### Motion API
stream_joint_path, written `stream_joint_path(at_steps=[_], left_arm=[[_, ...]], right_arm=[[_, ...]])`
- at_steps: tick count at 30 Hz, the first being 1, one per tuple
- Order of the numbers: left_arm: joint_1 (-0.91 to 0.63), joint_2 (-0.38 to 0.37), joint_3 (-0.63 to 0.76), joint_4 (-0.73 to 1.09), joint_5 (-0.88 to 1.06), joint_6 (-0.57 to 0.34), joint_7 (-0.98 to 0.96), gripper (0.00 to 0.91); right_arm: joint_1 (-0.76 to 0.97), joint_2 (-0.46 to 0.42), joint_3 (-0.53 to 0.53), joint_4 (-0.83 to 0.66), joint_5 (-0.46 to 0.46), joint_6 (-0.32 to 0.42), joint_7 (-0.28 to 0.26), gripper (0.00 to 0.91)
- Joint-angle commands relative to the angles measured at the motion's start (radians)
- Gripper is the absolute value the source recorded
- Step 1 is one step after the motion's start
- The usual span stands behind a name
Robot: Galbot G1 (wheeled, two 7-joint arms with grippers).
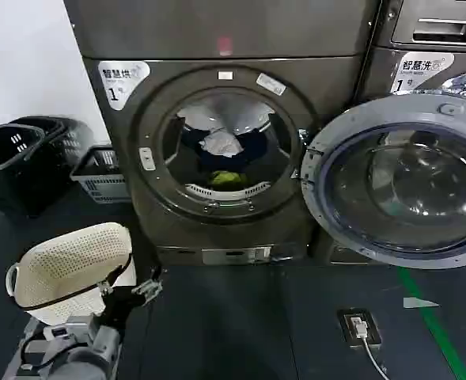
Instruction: Grasp the clothes from the dryer.
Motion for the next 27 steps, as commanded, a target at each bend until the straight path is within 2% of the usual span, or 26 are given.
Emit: stream_joint_path(at_steps=[1,7,27], left_arm=[[0.002,0.003,0.007,0.0,0.006,-0.009,-0.021,0.907],[0.007,0.001,0.008,-0.014,0.017,-0.009,-0.012,0.907],[0.018,-0.004,-0.017,-0.045,0.026,-0.01,-0.001,0.907]], right_arm=[[-0.003,0.004,-0.021,-0.006,-0.02,0.046,-0.003,0.907],[0.0,0.008,-0.033,-0.006,-0.048,0.069,-0.016,0.907],[-0.003,0.015,-0.042,0.005,-0.048,0.102,-0.024,0.907]])
